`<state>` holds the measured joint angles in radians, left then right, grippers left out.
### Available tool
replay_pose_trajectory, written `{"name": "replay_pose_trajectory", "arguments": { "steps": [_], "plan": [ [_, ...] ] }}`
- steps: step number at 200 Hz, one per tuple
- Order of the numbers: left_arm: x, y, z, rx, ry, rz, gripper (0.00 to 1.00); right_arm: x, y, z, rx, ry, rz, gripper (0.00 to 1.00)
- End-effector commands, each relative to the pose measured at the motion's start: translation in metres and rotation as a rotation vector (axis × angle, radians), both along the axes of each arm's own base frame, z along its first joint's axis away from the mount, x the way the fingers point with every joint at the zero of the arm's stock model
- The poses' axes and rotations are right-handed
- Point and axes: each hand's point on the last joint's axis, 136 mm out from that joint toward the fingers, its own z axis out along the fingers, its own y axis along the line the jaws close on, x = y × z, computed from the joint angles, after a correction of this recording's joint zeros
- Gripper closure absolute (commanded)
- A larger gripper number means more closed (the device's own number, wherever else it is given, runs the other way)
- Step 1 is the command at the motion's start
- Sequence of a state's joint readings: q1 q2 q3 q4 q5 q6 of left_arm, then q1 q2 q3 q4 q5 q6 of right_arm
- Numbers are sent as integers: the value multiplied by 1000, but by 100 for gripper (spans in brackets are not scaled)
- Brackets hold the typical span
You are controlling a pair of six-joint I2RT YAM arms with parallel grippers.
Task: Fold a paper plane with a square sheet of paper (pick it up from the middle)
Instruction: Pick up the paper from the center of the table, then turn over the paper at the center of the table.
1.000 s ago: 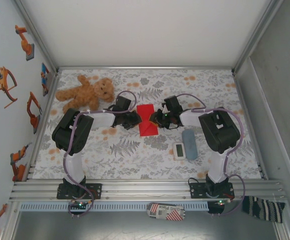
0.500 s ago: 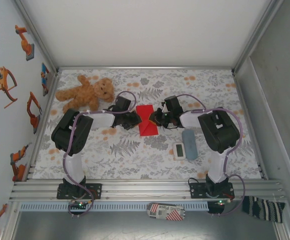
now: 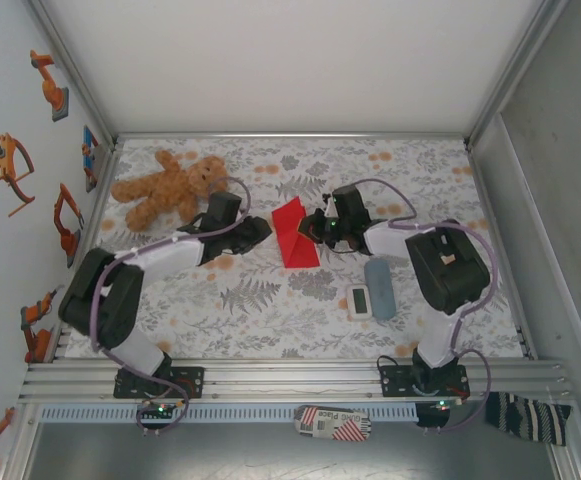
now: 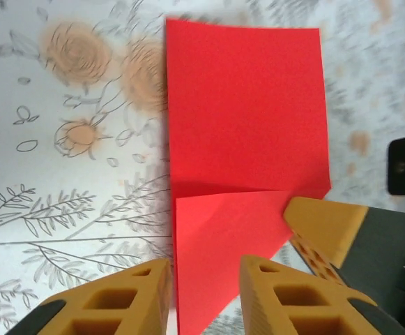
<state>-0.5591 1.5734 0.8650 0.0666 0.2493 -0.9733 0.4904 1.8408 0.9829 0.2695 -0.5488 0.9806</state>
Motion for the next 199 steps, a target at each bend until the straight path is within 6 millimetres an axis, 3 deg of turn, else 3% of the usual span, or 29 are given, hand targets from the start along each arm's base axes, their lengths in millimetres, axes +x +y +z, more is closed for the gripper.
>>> {"name": "replay_pose_trajectory", "arguments": {
  "steps": [1,52,83,101,147,173,199],
  "plan": [
    [6,6,38,-101,-113,48,59,14,4,74,45,-216,43,100],
    [-8,0,129,-353,-334,8,27,7,13,174,192,-371,117,100],
    [-16,-6,156,-442,-373,-17,13,-3,20,223,322,-417,163,100],
    [-19,-14,167,-484,-389,-37,8,-7,23,241,395,-425,179,100],
    [-20,-24,195,-540,-460,-77,10,-11,26,254,471,-405,203,100],
    [-22,-26,209,-593,-499,-93,17,-17,24,253,479,-380,199,100],
    [-23,-30,218,-632,-500,-106,31,-24,20,259,479,-395,201,100]
  ]
}}
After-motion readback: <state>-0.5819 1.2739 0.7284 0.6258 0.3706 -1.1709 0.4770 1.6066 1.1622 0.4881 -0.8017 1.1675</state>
